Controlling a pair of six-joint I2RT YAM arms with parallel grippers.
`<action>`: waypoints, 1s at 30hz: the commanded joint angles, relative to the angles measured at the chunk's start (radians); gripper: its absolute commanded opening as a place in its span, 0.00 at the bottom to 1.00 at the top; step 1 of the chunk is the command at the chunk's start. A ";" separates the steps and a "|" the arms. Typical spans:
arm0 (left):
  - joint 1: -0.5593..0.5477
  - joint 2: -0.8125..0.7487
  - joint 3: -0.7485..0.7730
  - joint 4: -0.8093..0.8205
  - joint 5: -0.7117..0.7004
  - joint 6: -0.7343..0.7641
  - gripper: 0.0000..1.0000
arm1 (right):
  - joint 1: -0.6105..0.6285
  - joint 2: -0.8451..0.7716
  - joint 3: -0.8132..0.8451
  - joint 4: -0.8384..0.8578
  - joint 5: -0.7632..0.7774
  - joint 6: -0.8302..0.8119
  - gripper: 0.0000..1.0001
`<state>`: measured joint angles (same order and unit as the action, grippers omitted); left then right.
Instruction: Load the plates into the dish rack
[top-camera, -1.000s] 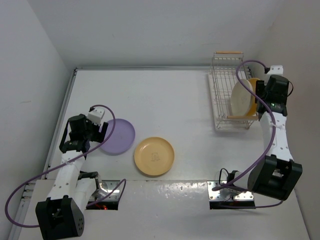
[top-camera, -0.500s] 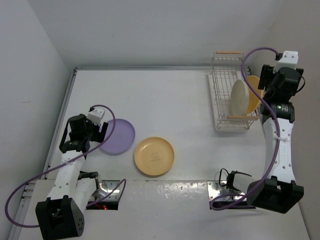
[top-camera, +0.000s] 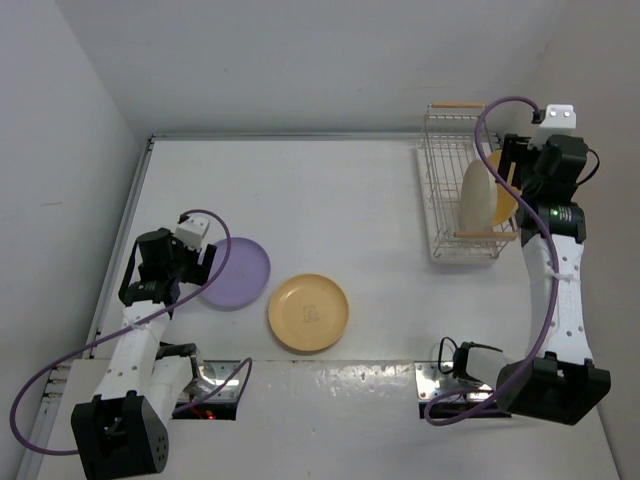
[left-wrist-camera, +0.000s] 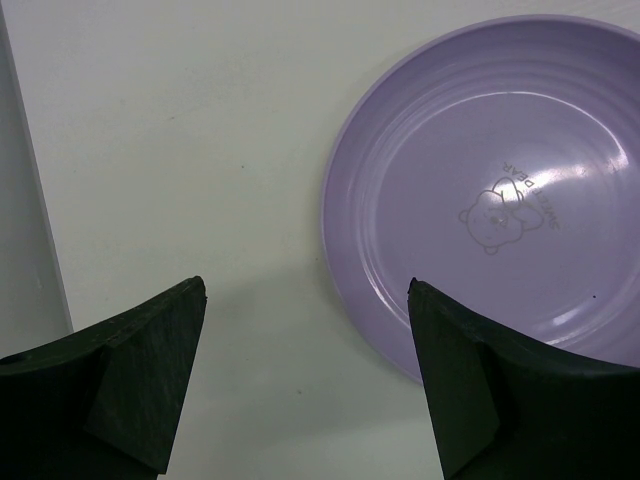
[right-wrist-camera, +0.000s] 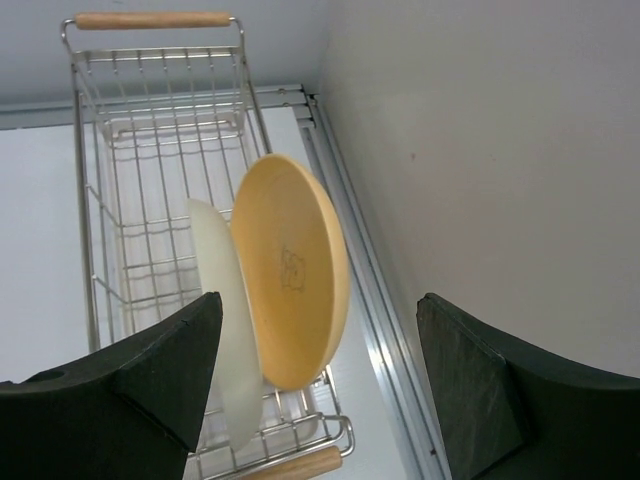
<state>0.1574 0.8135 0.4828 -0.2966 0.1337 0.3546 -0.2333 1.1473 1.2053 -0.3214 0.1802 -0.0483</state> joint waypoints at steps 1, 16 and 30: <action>0.011 -0.016 -0.006 0.034 0.015 0.000 0.86 | 0.002 0.009 0.002 0.004 -0.057 0.041 0.78; 0.011 -0.016 -0.015 0.043 0.015 0.000 0.86 | 0.515 0.218 -0.033 -0.156 -0.419 0.159 0.77; 0.011 -0.016 -0.024 0.053 -0.016 0.000 0.88 | 0.859 0.696 -0.067 -0.091 -0.430 0.321 0.74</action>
<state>0.1574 0.8116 0.4671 -0.2756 0.1223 0.3546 0.6140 1.8259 1.1393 -0.4522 -0.2497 0.2344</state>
